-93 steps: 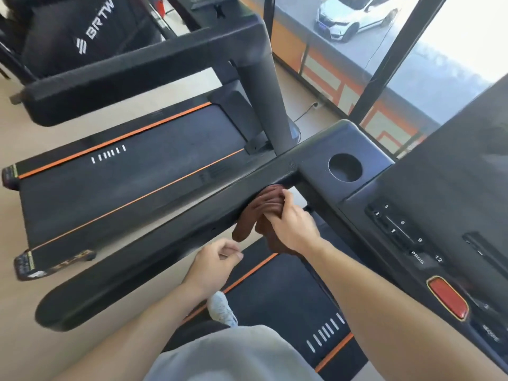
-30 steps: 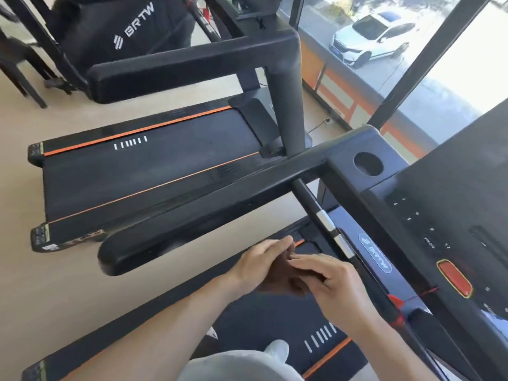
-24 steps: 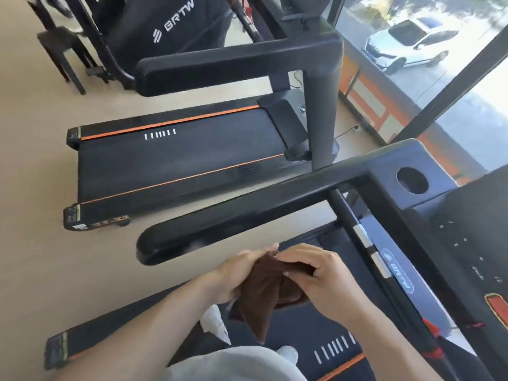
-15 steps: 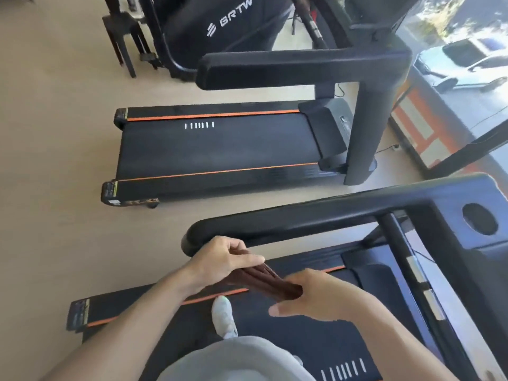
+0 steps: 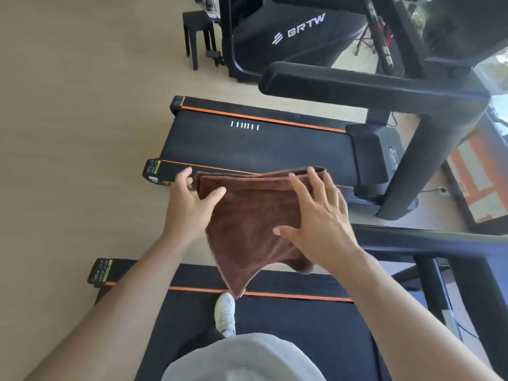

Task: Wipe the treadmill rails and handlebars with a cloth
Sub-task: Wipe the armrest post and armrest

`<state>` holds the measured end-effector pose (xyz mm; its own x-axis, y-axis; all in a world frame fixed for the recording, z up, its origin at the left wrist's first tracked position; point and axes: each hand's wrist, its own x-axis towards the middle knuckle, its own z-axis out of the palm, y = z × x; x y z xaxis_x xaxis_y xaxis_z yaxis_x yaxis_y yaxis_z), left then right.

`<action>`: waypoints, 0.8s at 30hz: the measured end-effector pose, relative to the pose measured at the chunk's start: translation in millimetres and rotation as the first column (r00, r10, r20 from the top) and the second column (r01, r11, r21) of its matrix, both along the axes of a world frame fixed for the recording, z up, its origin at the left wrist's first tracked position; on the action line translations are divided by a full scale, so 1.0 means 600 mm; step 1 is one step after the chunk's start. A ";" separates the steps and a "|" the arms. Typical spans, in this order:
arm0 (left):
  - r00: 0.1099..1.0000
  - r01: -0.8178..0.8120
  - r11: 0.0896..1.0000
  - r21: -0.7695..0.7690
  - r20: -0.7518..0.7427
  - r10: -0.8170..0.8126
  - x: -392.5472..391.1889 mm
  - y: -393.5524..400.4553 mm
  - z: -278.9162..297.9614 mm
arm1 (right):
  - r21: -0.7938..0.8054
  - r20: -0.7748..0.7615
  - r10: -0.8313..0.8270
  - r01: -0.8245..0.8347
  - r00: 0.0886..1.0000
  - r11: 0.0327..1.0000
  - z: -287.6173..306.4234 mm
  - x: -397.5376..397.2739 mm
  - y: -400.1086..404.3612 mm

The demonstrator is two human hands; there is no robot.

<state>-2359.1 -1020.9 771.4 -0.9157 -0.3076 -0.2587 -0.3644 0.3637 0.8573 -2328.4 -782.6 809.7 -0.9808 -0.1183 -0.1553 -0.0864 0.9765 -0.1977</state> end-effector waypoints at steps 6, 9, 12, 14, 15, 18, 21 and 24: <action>0.954 0.029 0.997 0.070 0.295 -0.049 0.059 -0.022 -0.072 | 0.017 0.276 0.304 -0.321 0.912 0.947 -0.132 -0.043 -0.055; 0.938 -0.056 0.987 0.151 0.348 0.000 0.095 -0.059 -0.112 | 0.025 0.258 0.363 -0.382 0.896 0.924 -0.148 -0.065 -0.083; 0.912 -0.121 0.979 0.163 0.407 0.045 0.121 -0.099 -0.140 | 0.022 0.279 0.434 -0.457 0.857 0.889 -0.148 -0.081 -0.116; 0.906 -0.128 0.980 0.151 0.419 0.054 0.125 -0.113 -0.147 | 0.095 0.259 0.492 -0.529 0.831 0.843 -0.152 -0.081 -0.158; 0.906 -0.129 0.981 0.143 0.418 0.058 0.123 -0.116 -0.148 | 0.183 0.252 0.529 -0.576 0.811 0.796 -0.159 -0.077 -0.184; 0.921 -0.115 0.988 0.105 0.383 0.067 0.114 -0.112 -0.143 | 0.515 0.335 0.647 -0.708 0.685 0.483 -0.195 -0.046 -0.245; 0.941 -0.042 0.996 0.073 0.337 0.015 0.114 -0.094 -0.134 | 0.651 0.418 0.743 -0.742 0.524 0.157 -0.215 -0.029 -0.234; 0.956 -0.088 0.995 0.045 0.284 0.072 0.125 -0.069 -0.134 | 0.649 0.312 0.856 -0.751 0.413 0.125 -0.208 -0.030 -0.178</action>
